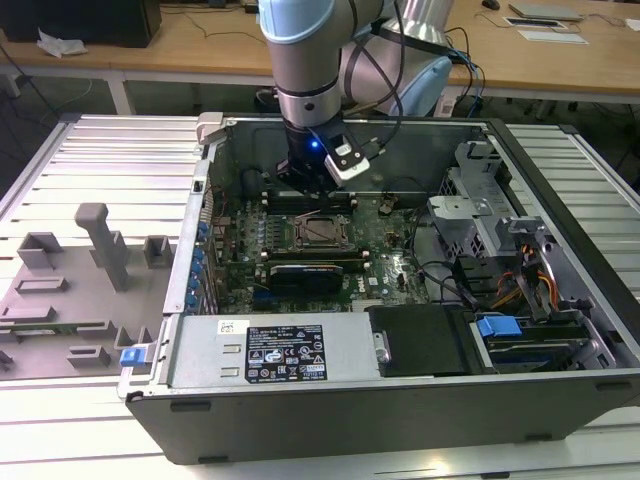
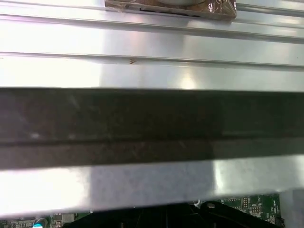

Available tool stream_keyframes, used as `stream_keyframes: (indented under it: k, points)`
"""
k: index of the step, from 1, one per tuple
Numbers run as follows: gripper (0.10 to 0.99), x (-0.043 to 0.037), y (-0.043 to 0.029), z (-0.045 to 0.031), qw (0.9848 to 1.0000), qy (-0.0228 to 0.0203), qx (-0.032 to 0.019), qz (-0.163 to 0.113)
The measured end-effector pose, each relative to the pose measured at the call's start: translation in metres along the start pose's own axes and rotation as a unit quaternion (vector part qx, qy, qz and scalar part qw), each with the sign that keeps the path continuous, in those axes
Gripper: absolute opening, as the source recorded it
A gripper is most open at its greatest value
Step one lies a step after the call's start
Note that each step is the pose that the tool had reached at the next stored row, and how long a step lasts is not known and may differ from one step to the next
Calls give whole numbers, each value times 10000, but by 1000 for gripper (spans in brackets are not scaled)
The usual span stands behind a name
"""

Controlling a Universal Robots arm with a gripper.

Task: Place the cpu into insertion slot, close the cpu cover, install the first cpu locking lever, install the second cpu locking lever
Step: 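Install the first cpu locking lever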

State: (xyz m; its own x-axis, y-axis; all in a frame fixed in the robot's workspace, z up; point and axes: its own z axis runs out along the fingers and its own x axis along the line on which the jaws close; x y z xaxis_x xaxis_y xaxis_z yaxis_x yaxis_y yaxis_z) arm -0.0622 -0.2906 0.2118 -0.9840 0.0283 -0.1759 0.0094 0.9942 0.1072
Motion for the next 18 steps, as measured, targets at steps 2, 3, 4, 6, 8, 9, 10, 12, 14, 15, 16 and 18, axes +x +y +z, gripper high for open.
stream_keyframes:
  k: [2,3,4,6,8,9,10,12,14,15,16,18]
  points:
    - [106,1,-1,13,10000,-3,10,7]
    - [106,1,-1,18,10000,-5,14,15]
    - [106,2,-2,24,10000,-6,17,24]
    - [106,3,-3,39,10000,-10,25,48]
    - [106,1,-6,65,10000,-13,32,76]
    - [106,-2,-7,73,10000,-14,35,86]
    - [106,-11,-8,87,9999,-16,38,104]
    - [106,-21,-8,98,9999,-18,46,120]
    - [106,-29,-10,109,9999,-19,60,138]
    - [106,-31,-11,113,9999,-20,65,144]
    - [106,-33,-13,117,9999,-20,70,150]
    - [106,-37,-19,123,9998,-22,79,158]
